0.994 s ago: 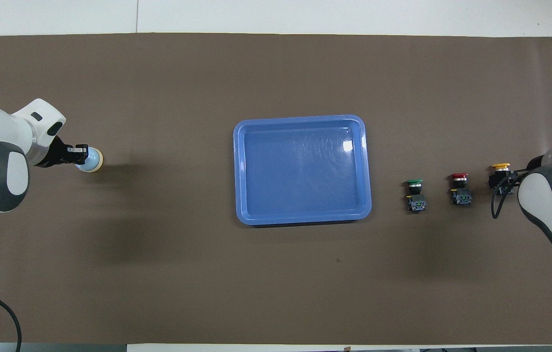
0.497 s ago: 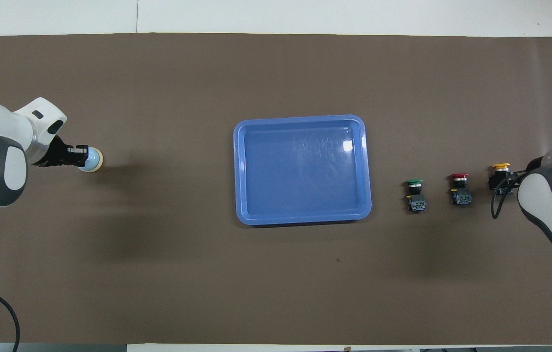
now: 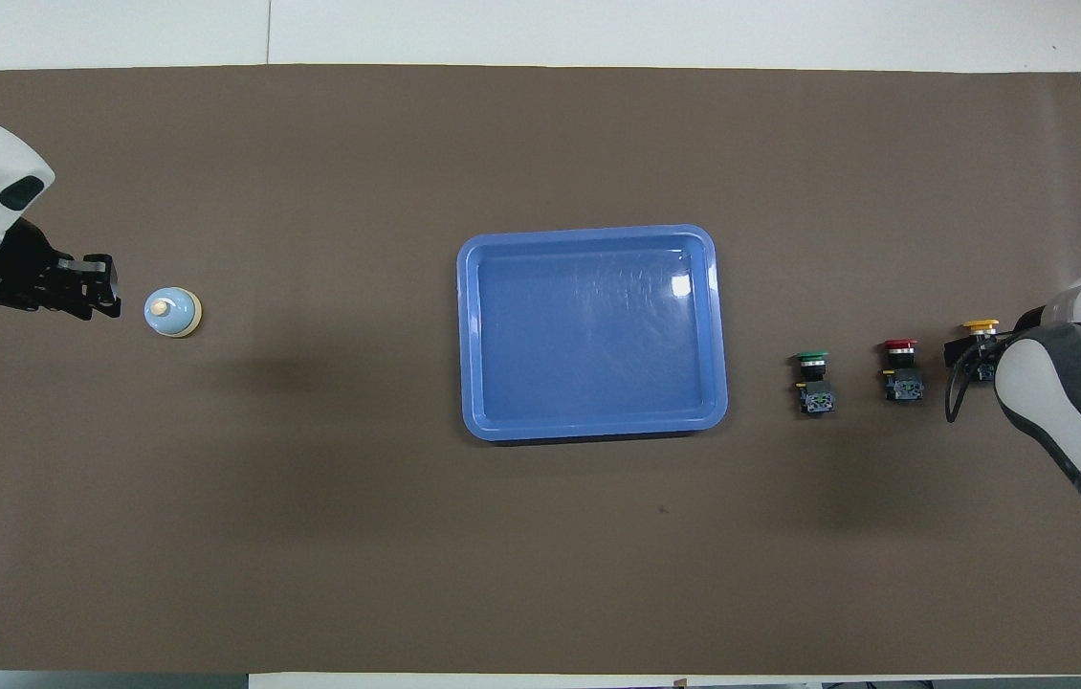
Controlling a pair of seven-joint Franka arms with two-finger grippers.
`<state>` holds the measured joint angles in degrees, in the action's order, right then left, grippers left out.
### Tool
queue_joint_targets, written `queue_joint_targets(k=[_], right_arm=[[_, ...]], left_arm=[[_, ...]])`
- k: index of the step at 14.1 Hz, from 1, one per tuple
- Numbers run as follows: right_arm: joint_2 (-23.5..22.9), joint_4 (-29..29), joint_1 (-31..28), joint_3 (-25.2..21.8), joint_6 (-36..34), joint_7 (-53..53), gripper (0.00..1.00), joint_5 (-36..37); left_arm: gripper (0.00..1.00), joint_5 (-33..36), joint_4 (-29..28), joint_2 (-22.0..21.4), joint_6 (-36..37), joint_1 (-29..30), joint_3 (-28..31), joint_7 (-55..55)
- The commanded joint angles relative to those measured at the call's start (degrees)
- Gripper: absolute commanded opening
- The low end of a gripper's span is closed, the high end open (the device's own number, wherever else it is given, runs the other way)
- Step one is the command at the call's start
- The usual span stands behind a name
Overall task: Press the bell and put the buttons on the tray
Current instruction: 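Grasp the yellow-capped button with the right gripper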
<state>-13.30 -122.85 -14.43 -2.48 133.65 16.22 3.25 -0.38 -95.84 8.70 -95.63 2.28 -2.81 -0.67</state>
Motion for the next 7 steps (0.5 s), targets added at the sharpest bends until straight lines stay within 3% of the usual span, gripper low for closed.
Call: queue_joint_targets(k=[1,4,7], right_arm=[[-0.94,-0.02,-0.34,0.38,2.05,-1.01,0.81,-0.35],[-0.59,0.07,-0.34,0.55,0.74,-0.92,0.04,-0.44],[2.66,2.17,1.06,0.82,-7.77,-0.48,0.00,-2.64]], left_arm=[[1.00,0.64,-0.14,-6.49,5.35,-0.96,0.35,-0.03],[1.00,0.56,-0.22,-9.57,9.31,-0.61,0.35,0.05],[1.00,0.47,-1.45,-10.90,9.15,-0.87,0.35,-0.30]])
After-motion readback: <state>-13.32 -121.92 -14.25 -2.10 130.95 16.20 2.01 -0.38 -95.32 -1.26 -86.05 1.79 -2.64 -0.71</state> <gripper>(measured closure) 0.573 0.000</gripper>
